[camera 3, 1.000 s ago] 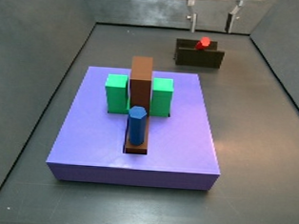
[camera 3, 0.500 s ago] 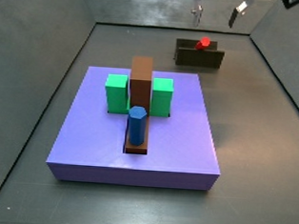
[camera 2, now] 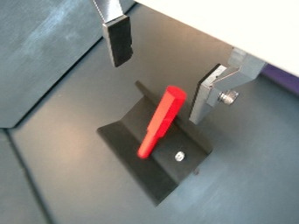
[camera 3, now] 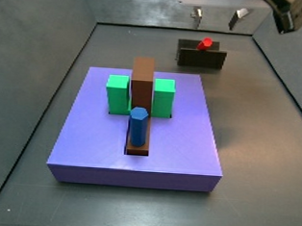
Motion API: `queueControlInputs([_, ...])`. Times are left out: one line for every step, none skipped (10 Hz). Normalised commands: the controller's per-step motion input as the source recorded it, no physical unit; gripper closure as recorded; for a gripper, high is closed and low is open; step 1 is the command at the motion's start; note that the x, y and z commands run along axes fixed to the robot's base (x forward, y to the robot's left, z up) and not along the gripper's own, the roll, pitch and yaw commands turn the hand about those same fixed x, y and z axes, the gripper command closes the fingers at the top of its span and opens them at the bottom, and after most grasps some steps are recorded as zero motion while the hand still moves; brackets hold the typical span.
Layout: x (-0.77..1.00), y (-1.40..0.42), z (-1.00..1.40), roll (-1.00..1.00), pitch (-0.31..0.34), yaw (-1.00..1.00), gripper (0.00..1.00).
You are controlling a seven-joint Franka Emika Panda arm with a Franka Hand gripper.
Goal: Pick up the red object. Move up. Place the red object on the fixture. Regrasp the red object. Move to above the board. Insert the red object.
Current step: Regrasp the red object.
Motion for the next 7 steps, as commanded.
queueControlInputs([0.0, 0.0, -0.05, 0.72, 0.177, 0.02, 0.0])
queueControlInputs([0.0, 0.0, -0.21, 0.56, 0.063, 0.06, 0.0])
queueControlInputs([0.09, 0.0, -0.19, 0.53, 0.069, 0.05, 0.0])
queueControlInputs([0.19, 0.0, -0.05, 0.43, 0.131, 0.01, 0.0])
queueControlInputs([0.14, 0.0, -0.07, 0.32, 0.111, 0.0, 0.0])
queueControlInputs([0.03, 0.0, -0.06, 0.23, 0.077, 0.01, 0.0])
queueControlInputs([0.0, 0.0, -0.03, 0.18, 0.003, 0.11, 0.0])
